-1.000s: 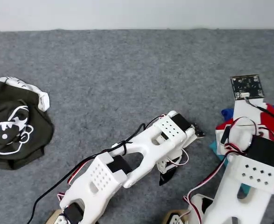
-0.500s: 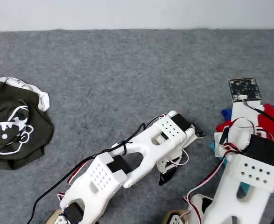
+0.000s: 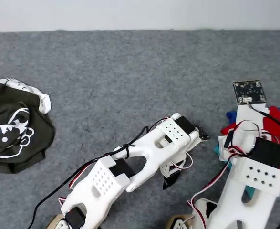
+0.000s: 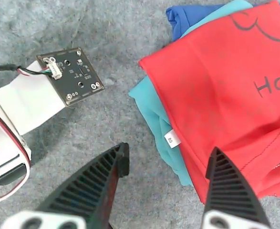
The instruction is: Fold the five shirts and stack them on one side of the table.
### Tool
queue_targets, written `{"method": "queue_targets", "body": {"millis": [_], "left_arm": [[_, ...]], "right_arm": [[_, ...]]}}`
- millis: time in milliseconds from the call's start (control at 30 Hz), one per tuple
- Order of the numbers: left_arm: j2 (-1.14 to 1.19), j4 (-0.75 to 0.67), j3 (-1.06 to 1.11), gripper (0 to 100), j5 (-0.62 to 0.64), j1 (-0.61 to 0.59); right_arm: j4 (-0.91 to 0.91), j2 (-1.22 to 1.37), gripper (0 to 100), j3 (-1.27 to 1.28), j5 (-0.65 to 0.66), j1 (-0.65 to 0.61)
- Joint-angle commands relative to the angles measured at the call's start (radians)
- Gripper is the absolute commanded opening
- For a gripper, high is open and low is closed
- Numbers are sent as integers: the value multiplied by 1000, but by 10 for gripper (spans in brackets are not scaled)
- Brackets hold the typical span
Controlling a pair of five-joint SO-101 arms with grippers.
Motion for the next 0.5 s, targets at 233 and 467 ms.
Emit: {"method": "queue_targets", "body": {"millis": [233, 467], "left_arm": [[-173, 18, -18, 254, -2, -316], [-443, 18, 51, 255, 2, -528]], "right_arm": [[-18, -15, 266, -5, 8, -12], [-18, -15, 266, -3, 8, -12]]}}
